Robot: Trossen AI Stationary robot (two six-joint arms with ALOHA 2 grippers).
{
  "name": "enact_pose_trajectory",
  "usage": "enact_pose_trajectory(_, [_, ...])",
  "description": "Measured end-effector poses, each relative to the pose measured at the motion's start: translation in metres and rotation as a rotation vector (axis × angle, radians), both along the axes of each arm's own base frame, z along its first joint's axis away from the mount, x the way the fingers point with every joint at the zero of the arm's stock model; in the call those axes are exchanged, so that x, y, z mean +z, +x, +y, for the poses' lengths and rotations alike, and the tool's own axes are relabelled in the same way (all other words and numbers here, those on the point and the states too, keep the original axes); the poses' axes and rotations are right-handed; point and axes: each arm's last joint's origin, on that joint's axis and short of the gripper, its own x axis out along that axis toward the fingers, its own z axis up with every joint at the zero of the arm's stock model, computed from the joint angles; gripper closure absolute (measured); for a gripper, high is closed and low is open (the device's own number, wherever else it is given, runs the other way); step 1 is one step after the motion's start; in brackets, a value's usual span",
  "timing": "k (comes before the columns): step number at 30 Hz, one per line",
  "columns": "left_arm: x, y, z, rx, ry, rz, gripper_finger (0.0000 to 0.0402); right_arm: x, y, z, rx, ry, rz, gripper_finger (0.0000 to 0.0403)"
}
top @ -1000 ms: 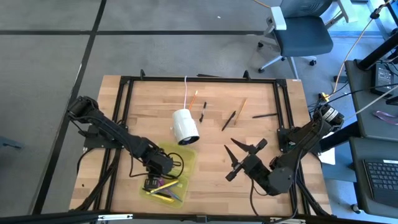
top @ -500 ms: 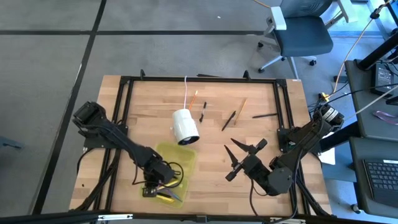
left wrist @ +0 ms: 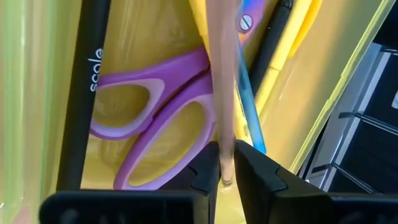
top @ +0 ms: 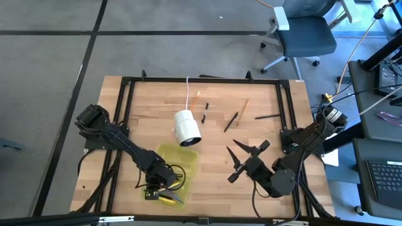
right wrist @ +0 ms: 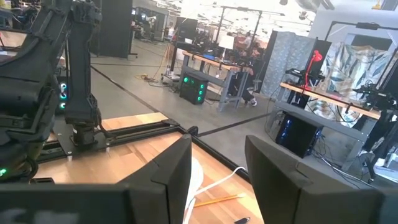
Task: Pick & place school supplies into a supply box
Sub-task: Put the wood pencil into the supply box, then put the black pen into the supply box
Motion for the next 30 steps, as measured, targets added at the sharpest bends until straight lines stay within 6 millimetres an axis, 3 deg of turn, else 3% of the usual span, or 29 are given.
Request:
enact_pose_trajectory(14, [0.005, -0.002, 0.001, 0.003, -0.074, 0.047, 0.0352, -0.002, 0.000, 0.000, 0.002, 0.022, -0.022, 0.0249])
enact_pose_trajectory(20, [0.036, -0.007, 0.008, 0.068, -0.087, -0.055, 0.0350, -0.001, 0.006, -0.006, 0.003, 0.071, -0.072, 0.0249])
enact_pose_trajectory(30, [0.095, -0.022, 0.035, 0.314, 0.101, -0.466, 0.0351, 0.016, 0.011, -0.037, 0.233, 0.142, -0.086, 0.0249])
